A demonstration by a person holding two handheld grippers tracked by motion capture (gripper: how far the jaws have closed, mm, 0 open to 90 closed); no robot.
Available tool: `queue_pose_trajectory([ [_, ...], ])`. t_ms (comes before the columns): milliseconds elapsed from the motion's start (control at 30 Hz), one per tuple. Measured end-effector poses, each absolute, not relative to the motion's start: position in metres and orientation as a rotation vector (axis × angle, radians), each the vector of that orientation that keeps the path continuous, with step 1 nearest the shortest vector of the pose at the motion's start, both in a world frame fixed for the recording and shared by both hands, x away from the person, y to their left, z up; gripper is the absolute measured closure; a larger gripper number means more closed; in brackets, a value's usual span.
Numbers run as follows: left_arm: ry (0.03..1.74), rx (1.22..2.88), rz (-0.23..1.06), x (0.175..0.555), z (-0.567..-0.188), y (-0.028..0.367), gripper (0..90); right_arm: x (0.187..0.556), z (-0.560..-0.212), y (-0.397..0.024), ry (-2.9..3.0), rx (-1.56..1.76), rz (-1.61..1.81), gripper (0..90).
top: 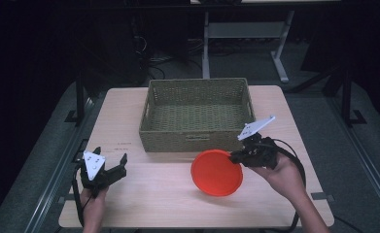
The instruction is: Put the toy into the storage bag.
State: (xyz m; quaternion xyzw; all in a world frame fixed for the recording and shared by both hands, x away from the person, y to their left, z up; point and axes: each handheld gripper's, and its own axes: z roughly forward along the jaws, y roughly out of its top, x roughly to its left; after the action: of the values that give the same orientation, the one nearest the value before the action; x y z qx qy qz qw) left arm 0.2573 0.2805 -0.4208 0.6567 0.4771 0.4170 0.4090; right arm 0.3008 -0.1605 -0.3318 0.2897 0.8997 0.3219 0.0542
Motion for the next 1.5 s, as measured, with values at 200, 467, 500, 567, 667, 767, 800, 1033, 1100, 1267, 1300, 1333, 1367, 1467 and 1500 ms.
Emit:
queue_pose_trajectory([
  [200, 1.202, 1.655, 1.050, 0.257, -0.421, 0.280, 12.7, 0.306, -0.321, -0.163, 2.725, 0.885, 0.955, 82.3],
  [467, 1.196, 1.664, 1.051, 0.257, -0.421, 0.280, 12.7, 0.313, -0.306, -0.160, 2.713, 0.871, 0.940, 82.3],
  [500, 1.196, 1.664, 1.051, 0.257, -0.421, 0.280, 12.7, 0.313, -0.306, -0.160, 2.713, 0.871, 0.940, 82.3],
  [567, 1.199, 1.662, 1.048, 0.257, -0.421, 0.280, 12.7, 0.315, -0.303, -0.160, 2.713, 0.865, 0.936, 82.3],
  [667, 1.200, 1.663, 1.045, 0.257, -0.421, 0.280, 12.7, 0.318, -0.299, -0.159, 2.712, 0.857, 0.929, 82.3],
  [767, 1.197, 1.661, 1.046, 0.257, -0.421, 0.280, 12.7, 0.321, -0.292, -0.157, 2.701, 0.854, 0.924, 82.3],
  [800, 1.195, 1.661, 1.046, 0.257, -0.421, 0.280, 12.7, 0.323, -0.287, -0.157, 2.697, 0.851, 0.924, 82.3],
  [1033, 1.194, 1.662, 1.049, 0.257, -0.421, 0.280, 12.8, 0.330, -0.273, -0.158, 2.688, 0.854, 0.932, 82.3],
  [1100, 1.196, 1.660, 1.049, 0.257, -0.421, 0.280, 12.7, 0.334, -0.269, -0.158, 2.686, 0.850, 0.936, 82.3],
  [1267, 1.195, 1.660, 1.050, 0.257, -0.420, 0.280, 12.7, 0.339, -0.263, -0.157, 2.689, 0.865, 0.935, 82.3],
  [1300, 1.195, 1.660, 1.050, 0.257, -0.420, 0.280, 12.7, 0.339, -0.263, -0.157, 2.689, 0.865, 0.935, 82.3],
  [1333, 1.194, 1.658, 1.050, 0.257, -0.421, 0.280, 12.7, 0.341, -0.262, -0.157, 2.688, 0.868, 0.935, 82.3],
  [1367, 1.194, 1.660, 1.051, 0.257, -0.420, 0.280, 12.7, 0.342, -0.260, -0.157, 2.689, 0.869, 0.934, 82.3],
  [1467, 1.191, 1.659, 1.051, 0.257, -0.421, 0.280, 12.7, 0.346, -0.256, -0.157, 2.682, 0.865, 0.931, 82.3],
  [1500, 1.192, 1.659, 1.052, 0.257, -0.420, 0.280, 12.7, 0.347, -0.255, -0.157, 2.680, 0.873, 0.932, 82.4],
])
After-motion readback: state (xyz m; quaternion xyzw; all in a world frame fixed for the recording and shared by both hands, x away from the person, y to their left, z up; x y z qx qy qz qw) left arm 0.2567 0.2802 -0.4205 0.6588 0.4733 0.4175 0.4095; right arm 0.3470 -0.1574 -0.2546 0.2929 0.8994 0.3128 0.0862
